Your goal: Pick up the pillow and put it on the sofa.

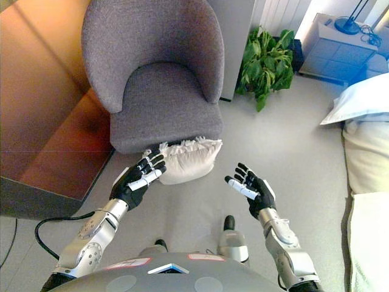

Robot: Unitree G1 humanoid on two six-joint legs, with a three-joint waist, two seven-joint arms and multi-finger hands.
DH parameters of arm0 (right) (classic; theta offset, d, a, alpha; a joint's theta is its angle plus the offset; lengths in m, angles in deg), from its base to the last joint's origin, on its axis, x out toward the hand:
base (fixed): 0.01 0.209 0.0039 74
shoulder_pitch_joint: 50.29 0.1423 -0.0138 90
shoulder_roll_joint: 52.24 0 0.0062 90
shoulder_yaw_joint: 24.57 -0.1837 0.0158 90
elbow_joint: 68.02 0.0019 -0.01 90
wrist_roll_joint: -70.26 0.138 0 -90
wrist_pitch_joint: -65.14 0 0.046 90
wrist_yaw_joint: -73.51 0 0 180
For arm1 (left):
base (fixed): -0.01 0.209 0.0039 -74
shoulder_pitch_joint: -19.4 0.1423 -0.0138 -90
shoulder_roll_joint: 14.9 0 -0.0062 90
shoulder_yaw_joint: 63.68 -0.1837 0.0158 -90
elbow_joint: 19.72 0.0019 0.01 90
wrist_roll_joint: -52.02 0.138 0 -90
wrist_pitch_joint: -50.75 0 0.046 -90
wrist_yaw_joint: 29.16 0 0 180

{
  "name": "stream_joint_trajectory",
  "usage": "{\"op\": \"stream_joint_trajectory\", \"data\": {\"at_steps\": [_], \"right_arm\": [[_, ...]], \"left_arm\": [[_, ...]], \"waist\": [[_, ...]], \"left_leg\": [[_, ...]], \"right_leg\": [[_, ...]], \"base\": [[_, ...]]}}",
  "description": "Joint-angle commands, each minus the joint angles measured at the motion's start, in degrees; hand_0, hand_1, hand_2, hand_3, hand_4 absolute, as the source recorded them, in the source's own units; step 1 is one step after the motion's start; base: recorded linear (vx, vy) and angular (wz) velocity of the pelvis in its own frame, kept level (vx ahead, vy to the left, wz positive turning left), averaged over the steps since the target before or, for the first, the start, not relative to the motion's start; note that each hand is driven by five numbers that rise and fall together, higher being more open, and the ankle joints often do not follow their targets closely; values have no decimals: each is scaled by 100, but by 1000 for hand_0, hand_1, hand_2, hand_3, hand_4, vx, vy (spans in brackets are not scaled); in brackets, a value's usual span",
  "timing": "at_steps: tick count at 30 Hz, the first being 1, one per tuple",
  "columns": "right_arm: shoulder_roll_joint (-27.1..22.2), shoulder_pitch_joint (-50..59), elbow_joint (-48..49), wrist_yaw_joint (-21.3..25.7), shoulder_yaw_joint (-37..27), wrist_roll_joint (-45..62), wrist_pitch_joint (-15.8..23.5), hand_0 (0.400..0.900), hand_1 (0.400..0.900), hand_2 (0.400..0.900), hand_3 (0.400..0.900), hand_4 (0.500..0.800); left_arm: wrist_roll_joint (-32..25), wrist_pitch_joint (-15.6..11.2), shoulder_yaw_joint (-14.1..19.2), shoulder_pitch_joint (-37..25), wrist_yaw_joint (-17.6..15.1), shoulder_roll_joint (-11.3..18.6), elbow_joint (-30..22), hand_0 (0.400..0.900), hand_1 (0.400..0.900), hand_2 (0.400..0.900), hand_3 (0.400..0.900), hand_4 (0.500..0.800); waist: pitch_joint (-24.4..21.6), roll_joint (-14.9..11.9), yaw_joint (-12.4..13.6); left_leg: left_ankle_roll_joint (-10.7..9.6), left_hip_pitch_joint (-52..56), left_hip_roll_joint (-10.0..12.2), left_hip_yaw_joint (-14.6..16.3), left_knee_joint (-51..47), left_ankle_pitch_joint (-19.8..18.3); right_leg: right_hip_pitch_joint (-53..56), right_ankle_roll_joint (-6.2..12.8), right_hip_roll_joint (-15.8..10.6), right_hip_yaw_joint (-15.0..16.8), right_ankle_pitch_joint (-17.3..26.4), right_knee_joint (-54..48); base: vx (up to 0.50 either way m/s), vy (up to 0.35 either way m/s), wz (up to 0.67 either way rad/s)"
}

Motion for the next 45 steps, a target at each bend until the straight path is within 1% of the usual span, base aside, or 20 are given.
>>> {"op": "stream_joint_trajectory", "data": {"at_steps": [1,9,15,21,24,27,28,30,31,32,34,35,36,37,39,41,42,43,45], "right_arm": [[-102,335,515,-34,-366,-104,496,900,900,900,900,800],[-111,337,523,36,-416,-164,491,900,900,900,900,800],[-118,370,506,123,-416,-252,557,900,900,900,900,800],[-148,323,485,53,-399,-205,602,900,900,900,900,800],[-168,348,446,-25,-369,-138,571,900,900,900,900,800],[-242,414,420,-89,-335,-87,550,900,900,900,900,800],[-313,475,419,-147,-317,-36,525,900,900,900,900,800],[-410,518,394,-225,-286,3,552,900,900,900,900,800],[-466,526,371,-266,-266,4,585,900,900,900,900,800],[-525,522,357,-292,-255,29,612,900,900,900,900,800],[-620,490,312,-333,-255,61,638,900,900,900,900,800],[-656,441,298,-377,-285,78,652,900,900,900,900,800],[-672,384,298,-423,-327,84,658,900,900,900,900,800],[-665,341,309,-451,-359,75,647,900,900,900,900,800],[-646,221,403,-509,-430,50,592,900,900,900,900,800],[-658,75,512,-569,-486,22,556,900,900,900,900,800],[-669,7,521,-603,-491,-3,581,900,900,900,900,800],[-683,-46,502,-653,-488,-38,621,900,900,900,900,800],[-703,-106,453,-739,-471,-79,685,900,900,900,900,800]], "left_arm": [[48,-473,440,-353,-2,134,-384,900,900,900,900,800],[26,-455,563,-298,89,127,-390,900,900,900,900,800],[-18,-471,544,-328,100,135,-409,900,900,900,900,800],[-77,-579,510,-273,195,145,-434,900,900,900,900,800],[-110,-602,499,-292,210,140,-448,900,900,900,900,800],[-176,-635,477,-318,202,149,-460,900,900,900,900,800],[-221,-661,482,-314,268,157,-479,900,900,900,900,800],[-273,-672,450,-292,398,150,-493,900,900,900,900,800],[-263,-685,425,-260,469,138,-504,900,900,900,900,800],[-259,-722,399,-224,503,126,-501,900,900,900,900,800],[-325,-777,377,-157,590,93,-446,900,900,900,900,800],[-356,-762,397,-110,638,79,-444,900,900,900,900,800],[-391,-721,428,-61,680,74,-473,900,900,900,900,800],[-422,-682,460,-19,740,74,-509,900,900,900,900,800],[-368,-667,498,74,887,58,-573,900,900,900,900,800],[-341,-708,486,138,1011,54,-597,900,900,900,900,800],[-355,-730,463,146,1037,51,-584,900,900,900,900,800],[-377,-771,417,147,1042,39,-555,900,900,900,900,800],[-394,-868,335,186,1016,-4,-506,900,900,900,900,800]], "waist": [[5,-13,69],[-9,-10,114],[28,-10,107],[52,-7,83],[78,-21,86],[126,-48,118],[182,-76,150],[244,-100,171],[288,-120,188],[338,-164,198],[430,-237,233],[475,-265,262],[518,-279,290],[521,-289,312],[539,-228,341],[533,-104,342],[533,-5,364],[557,68,420],[565,141,538]], "left_leg": [[633,33,-397,413,150,-319],[606,11,-367,402,164,-296],[601,12,-350,388,162,-297],[554,-9,-259,409,167,-263],[510,-108,-165,355,356,-281],[437,-306,-40,219,735,-264],[345,-491,111,68,1244,-134],[230,-721,294,-110,1922,100],[153,-906,408,-252,2435,310],[116,-1107,488,-355,2972,431],[142,-1517,529,-515,3776,511],[167,-1690,532,-567,3975,535],[184,-1789,540,-571,3963,553],[193,-1829,518,-520,3718,620],[157,-1682,521,-370,3080,783],[92,-1548,537,-238,2304,1036],[30,-1549,537,-225,1759,1225],[-48,-1583,493,-290,1137,1452],[-136,-1735,488,-454,575,1790]], "right_leg": [[306,452,-194,-364,-332,81],[346,421,-176,-407,-370,70],[352,394,-132,-406,-409,91],[343,296,-9,-346,-480,61],[319,205,64,-279,-529,61],[294,111,121,-197,-548,59],[266,8,174,-130,-563,76],[217,-126,234,-50,-581,112],[190,-218,267,-8,-590,141],[174,-300,272,28,-605,175],[226,-412,272,101,-662,250],[295,-430,270,126,-699,273],[386,-427,280,151,-743,276],[438,-409,281,167,-791,282],[590,-356,336,149,-891,253],[699,-303,425,141,-990,234],[765,-267,499,165,-1055,233],[928,-223,557,222,-1153,204],[1120,-211,659,357,-1240,158]], "base": [[-5,-6,3],[-8,-13,5],[-3,-34,2],[0,-81,0],[-11,-112,-6],[-18,-123,-15],[-18,-143,-23],[-20,-144,-25],[-8,-136,-23],[14,-137,-21],[71,-110,-21],[130,-51,-20],[161,8,-13],[191,58,-8],[220,99,-4],[255,149,-8],[321,198,-29],[346,200,-46],[388,158,-60]]}}
